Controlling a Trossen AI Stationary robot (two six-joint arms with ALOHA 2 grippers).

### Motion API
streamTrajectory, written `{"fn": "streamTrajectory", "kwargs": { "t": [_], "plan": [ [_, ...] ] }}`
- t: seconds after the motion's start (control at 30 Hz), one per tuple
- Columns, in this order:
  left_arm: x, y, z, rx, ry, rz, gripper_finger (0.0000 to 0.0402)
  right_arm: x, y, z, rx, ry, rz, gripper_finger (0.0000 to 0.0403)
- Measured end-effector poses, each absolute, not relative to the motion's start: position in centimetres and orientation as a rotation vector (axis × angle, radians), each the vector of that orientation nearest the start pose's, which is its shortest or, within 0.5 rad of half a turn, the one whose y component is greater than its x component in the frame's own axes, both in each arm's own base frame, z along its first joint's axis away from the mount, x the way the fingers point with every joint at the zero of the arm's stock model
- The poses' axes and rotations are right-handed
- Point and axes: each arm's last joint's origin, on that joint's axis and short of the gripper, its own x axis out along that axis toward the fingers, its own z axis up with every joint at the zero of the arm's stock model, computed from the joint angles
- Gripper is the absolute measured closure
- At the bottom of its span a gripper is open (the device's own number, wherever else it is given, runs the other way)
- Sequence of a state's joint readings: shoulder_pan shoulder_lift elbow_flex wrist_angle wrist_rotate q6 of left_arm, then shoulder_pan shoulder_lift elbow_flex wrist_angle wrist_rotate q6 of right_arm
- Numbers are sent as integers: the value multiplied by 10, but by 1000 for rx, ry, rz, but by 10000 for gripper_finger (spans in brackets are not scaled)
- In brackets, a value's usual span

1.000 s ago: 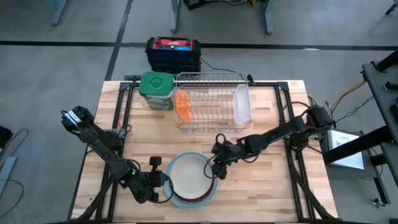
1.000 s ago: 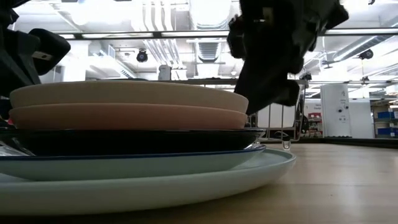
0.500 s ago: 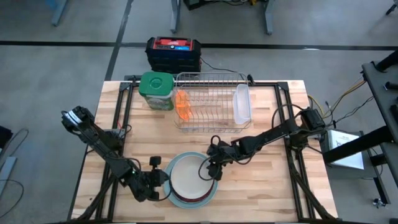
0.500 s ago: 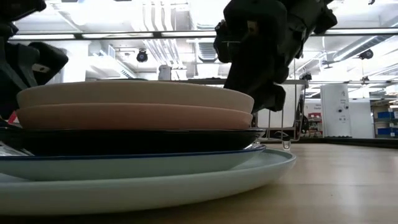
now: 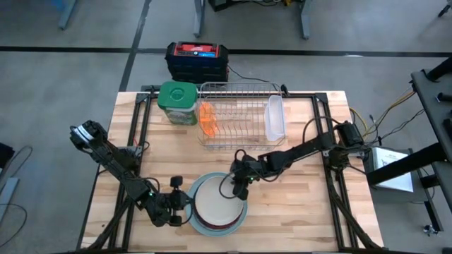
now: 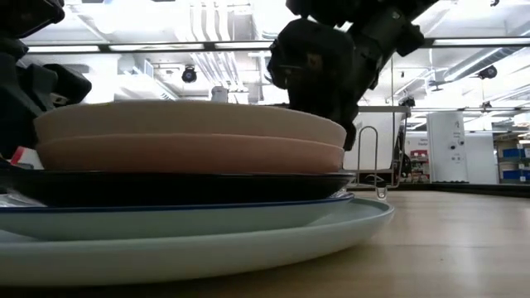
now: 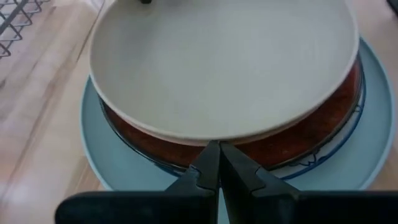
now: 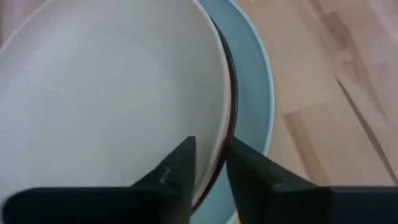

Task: Sort dishes
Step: Put the white plate in the dishwasher rack

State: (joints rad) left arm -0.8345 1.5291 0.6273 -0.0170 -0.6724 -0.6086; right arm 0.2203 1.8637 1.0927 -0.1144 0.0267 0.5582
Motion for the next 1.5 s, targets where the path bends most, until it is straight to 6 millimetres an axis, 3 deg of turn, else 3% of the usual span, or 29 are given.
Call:
{"fn": "streamTrajectory", "kwargs": {
  "t": [0.17,0.83,1.0,1.23,1.37,1.5],
  "plan": [
    [190,-182,141,51,655,80,401,367,76,153,370,904,-58,394],
    [194,-187,152,88,623,68,401,376,80,200,122,785,-52,402],
    [197,-195,168,126,587,22,401,367,80,236,64,710,-9,402],
    [198,-197,196,223,605,25,401,334,72,304,-125,516,45,403],
    [195,-195,210,274,617,66,401,314,63,339,-366,390,-10,403],
    [191,-191,223,327,633,103,401,297,53,367,-726,274,-6,403]
  ]
}}
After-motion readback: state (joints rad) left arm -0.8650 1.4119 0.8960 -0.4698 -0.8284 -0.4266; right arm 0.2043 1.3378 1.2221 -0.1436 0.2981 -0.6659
